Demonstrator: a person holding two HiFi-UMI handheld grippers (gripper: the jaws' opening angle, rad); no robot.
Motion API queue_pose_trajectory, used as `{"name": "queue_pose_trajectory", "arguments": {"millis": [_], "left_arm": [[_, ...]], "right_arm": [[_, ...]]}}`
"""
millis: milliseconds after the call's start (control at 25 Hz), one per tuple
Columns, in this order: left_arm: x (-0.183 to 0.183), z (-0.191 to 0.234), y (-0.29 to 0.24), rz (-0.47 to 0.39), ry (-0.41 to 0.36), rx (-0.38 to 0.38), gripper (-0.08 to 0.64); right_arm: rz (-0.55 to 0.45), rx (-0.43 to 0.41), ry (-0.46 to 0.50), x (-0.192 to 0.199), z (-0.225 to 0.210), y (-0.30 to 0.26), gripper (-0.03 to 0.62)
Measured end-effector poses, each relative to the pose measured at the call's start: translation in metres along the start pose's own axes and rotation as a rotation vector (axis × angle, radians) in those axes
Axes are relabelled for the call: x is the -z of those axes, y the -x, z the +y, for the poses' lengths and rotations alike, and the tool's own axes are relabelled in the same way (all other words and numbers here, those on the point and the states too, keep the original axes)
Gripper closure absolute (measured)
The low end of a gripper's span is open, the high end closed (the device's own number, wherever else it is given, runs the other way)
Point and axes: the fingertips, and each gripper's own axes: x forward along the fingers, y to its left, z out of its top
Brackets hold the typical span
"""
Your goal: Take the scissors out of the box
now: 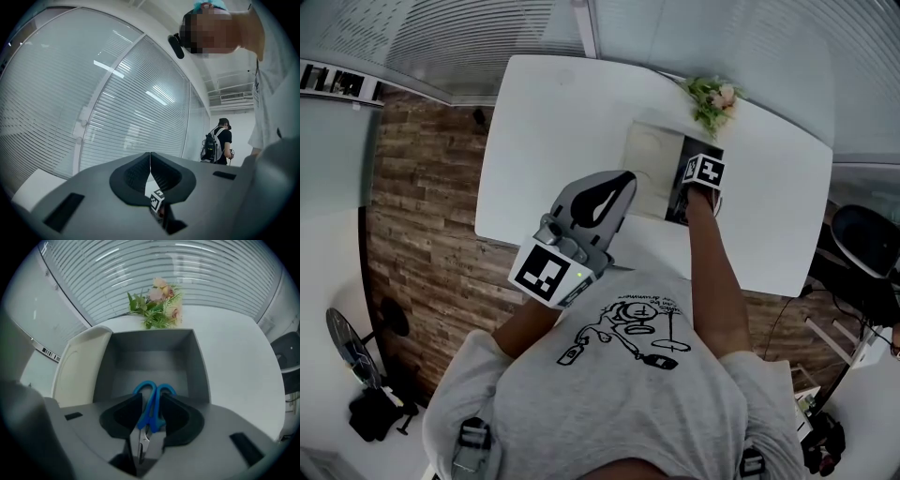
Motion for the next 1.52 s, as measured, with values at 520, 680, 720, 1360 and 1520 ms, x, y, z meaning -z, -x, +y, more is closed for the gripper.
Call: {"name": "queue_pose_trajectory", "arguments": {"millis": [520,680,720,1360,1520], "left_arm": [[-0.006,0.000,0.003,-0.013,-0.004,0.011,0.539],[-0.007,-0.004,0.005,-0.016,-0.007,0.011,0.540],[-0.007,-0.005,0.006,-0.017,-0.008,0.012,0.539],[-0.011,-0.028,0.011,-0.030,-0.036,0.023,0.540],[-0.009,-0.035,0.011,-0.033,-0.047,0.020,0.540]], "right_arm": [[-0.025,-0.049,-0.010,-0.001,0.002,0.004,0.509],[-0.068,-0.066,-0.001,-0.006,0.007,0.014,0.509],[-0.081,-0.069,0.003,-0.008,0.009,0.017,0.509],[-0.310,-0.140,0.065,-0.033,0.018,0.083,0.512],[-0.383,-0.171,0.080,-0.037,0.015,0.098,0.512]]}}
